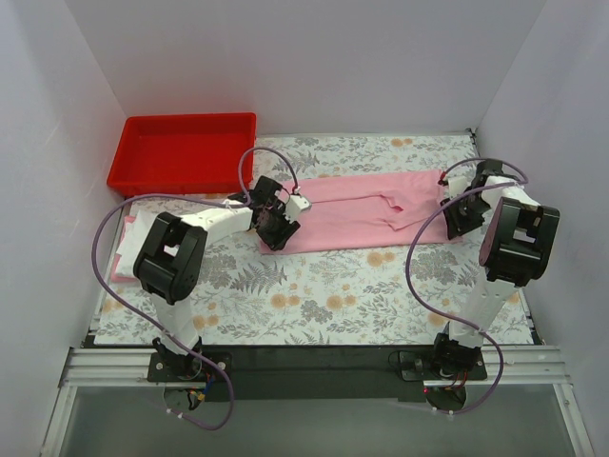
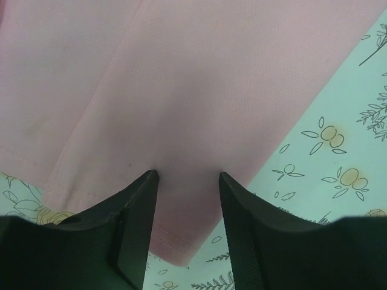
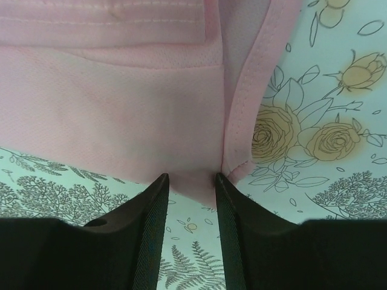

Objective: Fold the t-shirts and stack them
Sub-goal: Fold the tshirt

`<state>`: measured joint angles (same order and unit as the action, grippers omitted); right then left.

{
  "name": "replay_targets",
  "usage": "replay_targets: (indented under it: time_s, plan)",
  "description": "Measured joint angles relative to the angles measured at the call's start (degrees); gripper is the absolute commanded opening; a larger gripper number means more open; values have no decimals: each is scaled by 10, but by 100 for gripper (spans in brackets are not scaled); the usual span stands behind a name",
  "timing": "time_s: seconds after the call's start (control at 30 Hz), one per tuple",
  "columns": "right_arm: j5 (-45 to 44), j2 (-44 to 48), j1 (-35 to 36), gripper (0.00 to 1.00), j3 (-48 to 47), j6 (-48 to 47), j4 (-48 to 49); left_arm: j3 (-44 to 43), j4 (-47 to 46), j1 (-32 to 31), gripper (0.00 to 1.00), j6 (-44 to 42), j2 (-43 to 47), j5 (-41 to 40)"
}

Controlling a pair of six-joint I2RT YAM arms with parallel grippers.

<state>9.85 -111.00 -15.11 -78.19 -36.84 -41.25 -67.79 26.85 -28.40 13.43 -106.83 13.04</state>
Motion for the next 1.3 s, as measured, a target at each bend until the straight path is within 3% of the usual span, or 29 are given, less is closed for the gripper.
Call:
replay_targets:
  time_s: [0.13, 0.5, 0.77, 0.93, 1.07, 1.2, 1.3]
  plan:
    - [-21, 0, 0, 36, 15, -12, 9, 9, -6, -1, 35, -24, 5, 0]
    - [-46, 50, 1, 32, 84, -46, 31, 66, 0, -1, 35, -54, 53, 19]
    - [-24, 132, -6, 45, 147, -65, -39, 88, 93, -4, 42, -27, 100, 73]
    - [54, 168, -9, 45, 80, -39, -90, 1, 103, -11, 48, 65, 103, 148]
    - [116, 167, -9, 45, 33, 0, -93, -90, 21, -43, 58, 185, 84, 194]
    - [160, 125, -10, 46, 14, 41, -96, -172, -96, -99, 57, 337, -6, 203]
    - [173, 79, -10, 48, 10, 67, -91, -176, -140, -138, 57, 388, -51, 200]
